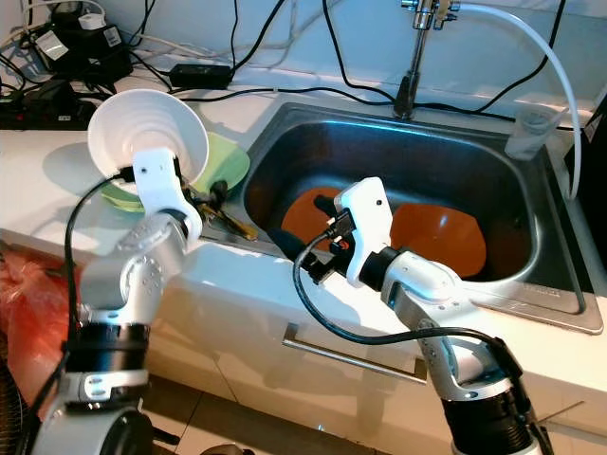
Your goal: Kitchen organization
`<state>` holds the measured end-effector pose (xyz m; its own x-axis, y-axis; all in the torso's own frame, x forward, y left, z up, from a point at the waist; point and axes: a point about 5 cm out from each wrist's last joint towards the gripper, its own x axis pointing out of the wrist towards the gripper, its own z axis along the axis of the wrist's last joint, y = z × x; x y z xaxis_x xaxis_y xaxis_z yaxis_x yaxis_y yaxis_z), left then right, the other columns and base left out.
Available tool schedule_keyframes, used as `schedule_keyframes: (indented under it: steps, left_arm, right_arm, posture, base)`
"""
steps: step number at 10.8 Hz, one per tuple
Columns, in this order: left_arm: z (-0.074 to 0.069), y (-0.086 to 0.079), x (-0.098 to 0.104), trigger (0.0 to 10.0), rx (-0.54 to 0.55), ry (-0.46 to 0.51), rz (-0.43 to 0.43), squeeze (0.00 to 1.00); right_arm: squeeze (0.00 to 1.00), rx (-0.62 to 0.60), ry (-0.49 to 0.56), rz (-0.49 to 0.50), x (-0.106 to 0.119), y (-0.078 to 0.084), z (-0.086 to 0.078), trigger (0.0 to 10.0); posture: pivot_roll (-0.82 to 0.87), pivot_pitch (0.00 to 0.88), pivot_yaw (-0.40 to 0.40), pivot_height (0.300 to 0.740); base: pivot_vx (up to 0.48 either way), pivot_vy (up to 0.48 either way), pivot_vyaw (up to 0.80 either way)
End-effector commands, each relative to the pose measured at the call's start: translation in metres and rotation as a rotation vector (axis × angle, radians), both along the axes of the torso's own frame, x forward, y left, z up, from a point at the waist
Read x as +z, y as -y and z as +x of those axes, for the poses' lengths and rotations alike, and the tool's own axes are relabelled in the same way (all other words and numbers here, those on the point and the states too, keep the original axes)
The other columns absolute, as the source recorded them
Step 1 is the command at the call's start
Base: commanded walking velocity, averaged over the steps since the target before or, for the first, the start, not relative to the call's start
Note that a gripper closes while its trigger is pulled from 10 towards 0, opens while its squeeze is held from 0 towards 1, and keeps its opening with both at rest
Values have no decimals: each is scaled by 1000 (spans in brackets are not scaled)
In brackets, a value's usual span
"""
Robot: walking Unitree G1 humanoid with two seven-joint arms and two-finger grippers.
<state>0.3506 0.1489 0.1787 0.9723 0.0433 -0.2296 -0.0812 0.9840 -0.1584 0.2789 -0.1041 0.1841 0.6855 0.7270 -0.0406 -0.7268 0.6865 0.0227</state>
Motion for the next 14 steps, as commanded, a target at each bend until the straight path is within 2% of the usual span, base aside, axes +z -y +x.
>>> schedule_keyframes:
  steps: [1, 4, 7, 9, 12, 14]
  left_arm:
    - [4, -5, 8, 10000, 8, 29, 8, 0]
    - [10, -12, 17, 10000, -11, 58, 87, 0]
    - [12, -16, 20, 10000, -24, 68, 117, 0]
    - [15, -15, 32, 10000, -171, 97, 220, 0]
    - [20, -38, 53, 10000, -332, 114, 401, 0]
    - [15, -49, 52, 10000, -500, 58, 457, 0]
  right_arm:
    - [0, -2, 14, 4, 1, -1, -3, 10000]
    - [0, -7, 11, 9, 0, -1, -3, 10000]
    - [0, -10, 11, 15, -1, -3, -3, 10000]
    - [0, -13, 10, 20, -2, -4, -2, 10000]
    - [0, -15, 9, 24, -3, -4, -1, 10000]
    - [0, -13, 12, 20, -3, -3, 0, 10000]
  posture:
    - [20, 0, 46, 740]
    - [26, 0, 51, 740]
    - [30, 0, 56, 740]
    - [44, 0, 59, 740]
    - [50, 0, 57, 740]
    - [53, 0, 54, 740]
  base:
    - [0, 0, 0]
    - [0, 0, 0]
    - [0, 0, 0]
    - [0, 0, 0]
    - [0, 0, 0]
    - [0, 0, 0]
